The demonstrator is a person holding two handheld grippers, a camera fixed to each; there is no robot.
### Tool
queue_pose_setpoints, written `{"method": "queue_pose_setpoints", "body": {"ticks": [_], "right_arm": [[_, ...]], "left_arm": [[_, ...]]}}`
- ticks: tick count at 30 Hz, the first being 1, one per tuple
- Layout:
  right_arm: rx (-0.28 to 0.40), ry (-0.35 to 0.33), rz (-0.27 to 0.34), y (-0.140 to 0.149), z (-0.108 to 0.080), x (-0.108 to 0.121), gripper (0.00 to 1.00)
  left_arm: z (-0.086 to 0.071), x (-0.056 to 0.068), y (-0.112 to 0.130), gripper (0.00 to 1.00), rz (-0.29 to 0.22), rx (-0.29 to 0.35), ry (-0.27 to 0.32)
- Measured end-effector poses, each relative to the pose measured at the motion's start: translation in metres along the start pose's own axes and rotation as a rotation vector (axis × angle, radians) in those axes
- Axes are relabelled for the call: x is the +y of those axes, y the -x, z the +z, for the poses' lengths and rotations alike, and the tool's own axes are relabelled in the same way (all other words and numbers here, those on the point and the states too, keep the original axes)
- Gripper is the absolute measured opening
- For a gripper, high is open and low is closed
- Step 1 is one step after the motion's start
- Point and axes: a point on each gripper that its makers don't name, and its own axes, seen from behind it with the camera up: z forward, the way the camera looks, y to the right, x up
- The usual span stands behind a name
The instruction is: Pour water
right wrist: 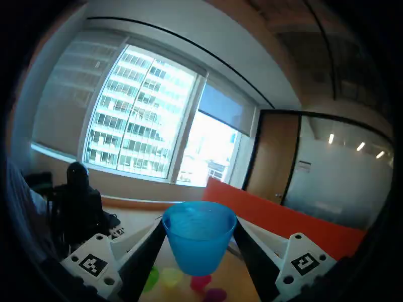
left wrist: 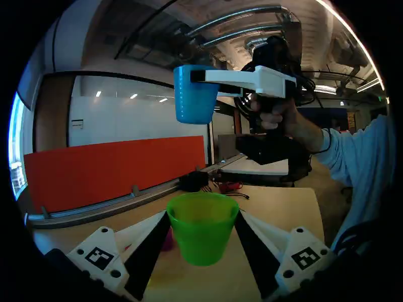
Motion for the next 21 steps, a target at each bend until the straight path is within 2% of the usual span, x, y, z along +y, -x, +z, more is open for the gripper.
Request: {"method": "queue_pose_setpoints", "body": {"ticks": [3,6,9,21], "right_arm": [[0.000,-0.019,0.087,-0.002,-0.001,-0.004,0.91],[0.003,-0.024,0.138,-0.003,-0.003,-0.004,0.91],[0.003,-0.021,0.151,-0.002,-0.004,-0.004,0.91],[-0.020,0.008,0.137,0.022,-0.019,0.005,0.91]], "left_arm": [[-0.001,-0.001,0.000,0.86,0.001,0.000,-0.003],[-0.003,-0.003,-0.001,0.86,0.004,0.001,-0.010],[-0.005,-0.006,-0.002,0.86,0.006,0.000,-0.020],[-0.019,-0.025,-0.002,0.86,0.009,-0.008,-0.070]]}}
